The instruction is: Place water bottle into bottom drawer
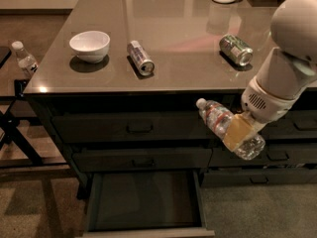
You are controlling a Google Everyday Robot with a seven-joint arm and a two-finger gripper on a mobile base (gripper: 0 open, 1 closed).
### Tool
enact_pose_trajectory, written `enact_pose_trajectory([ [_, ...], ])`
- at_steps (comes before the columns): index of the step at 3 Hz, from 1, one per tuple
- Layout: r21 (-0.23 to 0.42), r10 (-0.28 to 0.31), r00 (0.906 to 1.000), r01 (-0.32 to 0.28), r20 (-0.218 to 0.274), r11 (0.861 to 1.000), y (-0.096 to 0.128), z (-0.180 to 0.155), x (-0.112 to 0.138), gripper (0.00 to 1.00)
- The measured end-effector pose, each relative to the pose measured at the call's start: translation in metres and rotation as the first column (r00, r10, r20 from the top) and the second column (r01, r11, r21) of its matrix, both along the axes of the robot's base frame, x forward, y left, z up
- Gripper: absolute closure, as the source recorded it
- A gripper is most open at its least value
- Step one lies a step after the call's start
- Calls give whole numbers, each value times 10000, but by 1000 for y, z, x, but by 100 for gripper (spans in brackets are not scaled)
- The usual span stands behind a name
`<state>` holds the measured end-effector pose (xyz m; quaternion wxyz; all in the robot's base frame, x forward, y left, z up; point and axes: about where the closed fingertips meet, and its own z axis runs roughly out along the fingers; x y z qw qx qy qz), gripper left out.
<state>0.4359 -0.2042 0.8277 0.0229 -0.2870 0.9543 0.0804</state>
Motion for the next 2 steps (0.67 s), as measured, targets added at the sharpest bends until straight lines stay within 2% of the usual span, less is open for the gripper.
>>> enact_pose_trajectory([
  [1, 242, -129, 9985, 142, -524, 9996, 11, -33, -9, 100],
  [2, 754, -316, 9886, 430, -1470, 9962, 36, -95, -24, 100],
])
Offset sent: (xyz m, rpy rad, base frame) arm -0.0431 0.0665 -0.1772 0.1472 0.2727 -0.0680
